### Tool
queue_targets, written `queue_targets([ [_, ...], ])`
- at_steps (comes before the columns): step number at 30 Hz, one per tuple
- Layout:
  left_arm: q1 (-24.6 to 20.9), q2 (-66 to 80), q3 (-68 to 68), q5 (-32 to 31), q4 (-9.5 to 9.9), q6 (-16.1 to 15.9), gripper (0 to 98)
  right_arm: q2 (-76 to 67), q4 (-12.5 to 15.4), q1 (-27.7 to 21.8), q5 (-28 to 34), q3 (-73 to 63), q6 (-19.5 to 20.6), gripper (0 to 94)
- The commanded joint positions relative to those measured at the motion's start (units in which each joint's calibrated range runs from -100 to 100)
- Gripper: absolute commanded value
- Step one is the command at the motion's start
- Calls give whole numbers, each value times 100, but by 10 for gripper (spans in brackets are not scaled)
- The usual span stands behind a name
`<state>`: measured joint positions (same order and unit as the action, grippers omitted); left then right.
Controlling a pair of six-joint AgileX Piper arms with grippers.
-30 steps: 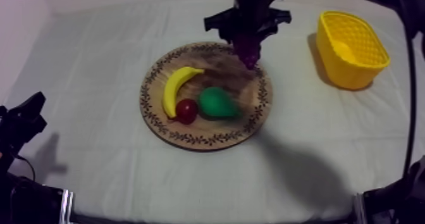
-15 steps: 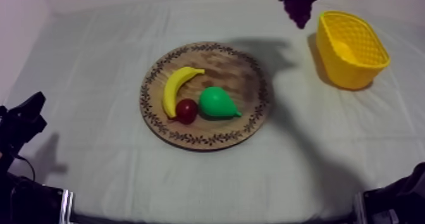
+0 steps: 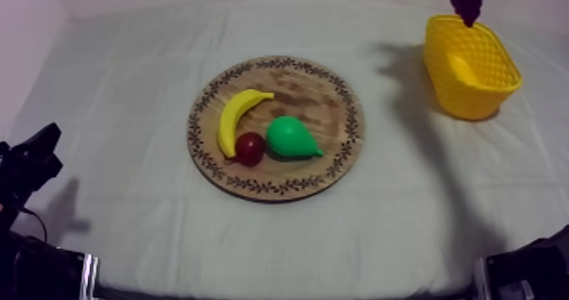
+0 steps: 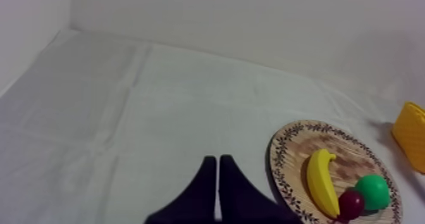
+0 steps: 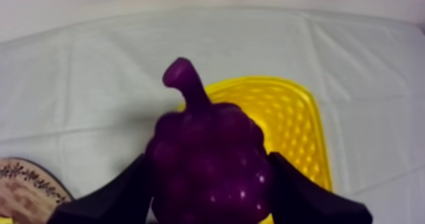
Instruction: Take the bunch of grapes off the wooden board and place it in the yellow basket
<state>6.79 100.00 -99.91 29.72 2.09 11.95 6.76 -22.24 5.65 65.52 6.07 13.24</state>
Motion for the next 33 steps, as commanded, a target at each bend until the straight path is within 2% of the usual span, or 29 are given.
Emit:
queue_targets([
  [1, -2, 0, 2, -6, -1, -1, 1, -52, 47, -247, -295, 161, -47, 324],
  [8, -2, 0, 2, -6, -1, -1, 1, -189, 122, -618, -1246, 851, -109, 323],
  [12, -2, 0, 2, -6, -1, 0, 1, -170, 35, -688, -1765, 1330, 0, 322],
  [16, -2, 0, 2, -6, -1, 1, 1, -52, -173, -711, -2188, 1746, 224, 347],
  [21, -2, 0, 2, -6, -1, 2, 1, 172, -361, -750, -2543, 1997, 417, 479],
  [28, -2, 0, 2, -6, -1, -1, 1, 375, -194, -857, -2851, 1985, 316, 659],
  [33, -2, 0, 2, -6, -1, -1, 1, 437, -66, -871, -2922, 1906, 205, 706],
])
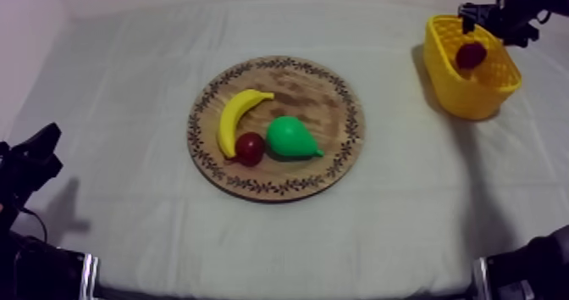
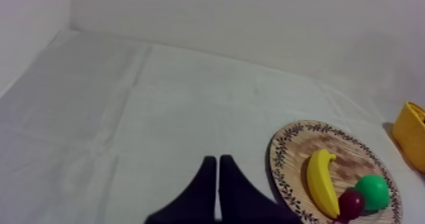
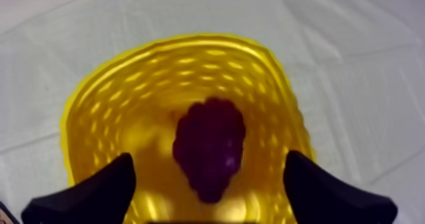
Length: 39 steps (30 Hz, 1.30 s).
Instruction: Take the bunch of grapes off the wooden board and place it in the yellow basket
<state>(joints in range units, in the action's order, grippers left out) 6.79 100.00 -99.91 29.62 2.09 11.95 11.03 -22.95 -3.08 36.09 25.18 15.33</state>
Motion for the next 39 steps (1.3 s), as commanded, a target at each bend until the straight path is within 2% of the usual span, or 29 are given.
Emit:
queue_targets([
  [1, -2, 0, 2, 4, -1, -1, 1, 15, -7, 5, 14, -6, 1, 709],
  [9, -2, 0, 2, 4, -1, -1, 1, -322, -118, -16, -195, 174, 63, 660],
  [16, -2, 0, 2, 4, -1, -1, 1, -1016, -151, -133, -817, 812, 133, 518],
  [21, -2, 0, 2, 4, -1, -1, 1, -1632, 2, -290, -1414, 1370, -25, 417],
  [29, -2, 0, 2, 4, -1, 2, 1, -2695, 416, -372, -1966, 2290, -564, 259],
  [34, -2, 0, 2, 4, -1, 2, 1, -3460, 800, -374, -2258, 3063, -997, 191],
  [36, -2, 0, 2, 4, -1, 2, 1, -3787, 1067, -367, -2407, 3423, -1262, 166],
  [39, -2, 0, 2, 4, -1, 3, 1, -4275, 1692, -343, -2615, 3966, -1871, 129],
])
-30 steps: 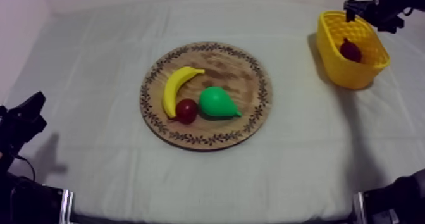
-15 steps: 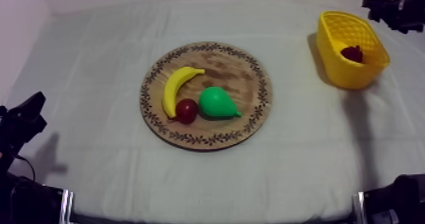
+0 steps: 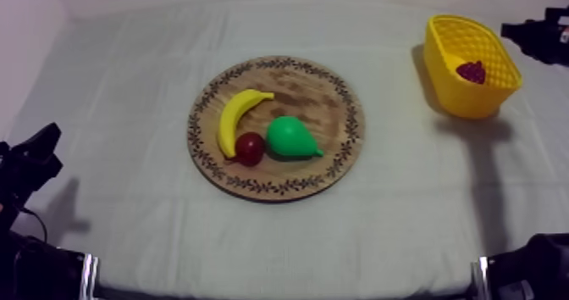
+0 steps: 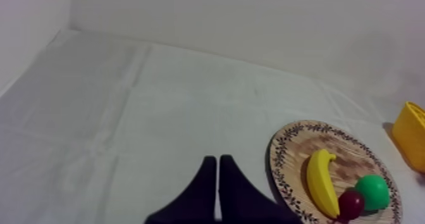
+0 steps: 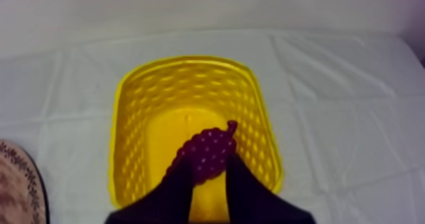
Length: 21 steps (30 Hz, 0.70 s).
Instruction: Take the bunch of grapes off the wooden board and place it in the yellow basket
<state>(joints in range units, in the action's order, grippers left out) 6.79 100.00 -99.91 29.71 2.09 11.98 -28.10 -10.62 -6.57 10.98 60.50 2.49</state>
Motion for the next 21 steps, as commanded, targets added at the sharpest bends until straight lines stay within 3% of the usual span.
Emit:
queue_targets([
  [1, -2, 0, 2, -5, -1, 1, 1, -523, 701, 16, -182, 621, -827, 116],
  [5, -2, 0, 2, -5, -1, 1, 1, -1194, 1551, 59, -434, 1339, -1702, 77],
  [9, -2, 0, 2, -5, -1, 1, 1, -1936, 2019, 101, -523, 2014, -2275, 50],
  [15, -2, 0, 2, -5, -1, -1, 1, -3028, 2209, 119, -582, 3019, -2647, 30],
  [21, -2, 0, 2, -5, -1, -3, 1, -3889, 2222, 124, -558, 3708, -2743, 10],
])
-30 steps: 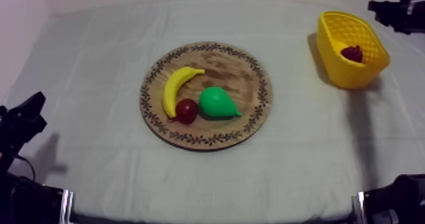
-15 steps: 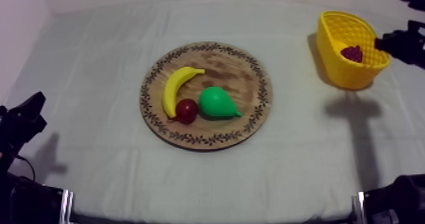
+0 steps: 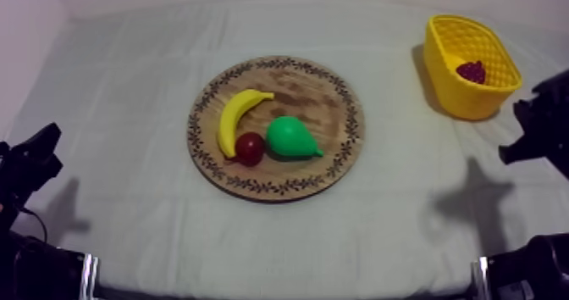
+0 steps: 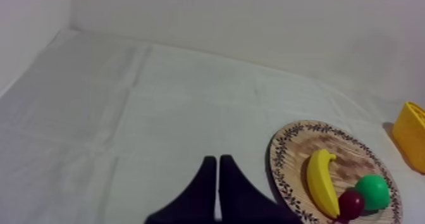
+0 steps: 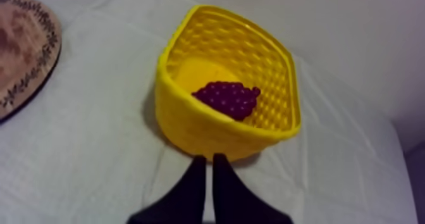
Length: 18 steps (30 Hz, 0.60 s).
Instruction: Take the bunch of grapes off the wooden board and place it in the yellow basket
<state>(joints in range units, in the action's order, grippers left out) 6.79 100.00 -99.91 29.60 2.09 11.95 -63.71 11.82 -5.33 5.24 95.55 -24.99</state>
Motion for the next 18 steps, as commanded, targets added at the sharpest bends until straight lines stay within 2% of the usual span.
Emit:
queue_targets([
  [1, -2, 0, 2, 6, -1, 0, 1, -447, -81, -4, 53, 262, 63, 9],
  [6, -2, 0, 2, 6, -1, -1, 1, -967, -195, -28, 505, 377, 244, 6],
  [9, -2, 0, 2, 6, -1, -1, 1, -1266, -399, -37, 893, 400, 497, 5],
  [12, -2, 0, 2, 6, -1, -1, 1, -1578, -628, -42, 1336, 415, 782, 5],
  [18, -2, 0, 2, 6, -1, -1, 1, -2220, -829, -16, 2393, 422, 1203, 4],
])
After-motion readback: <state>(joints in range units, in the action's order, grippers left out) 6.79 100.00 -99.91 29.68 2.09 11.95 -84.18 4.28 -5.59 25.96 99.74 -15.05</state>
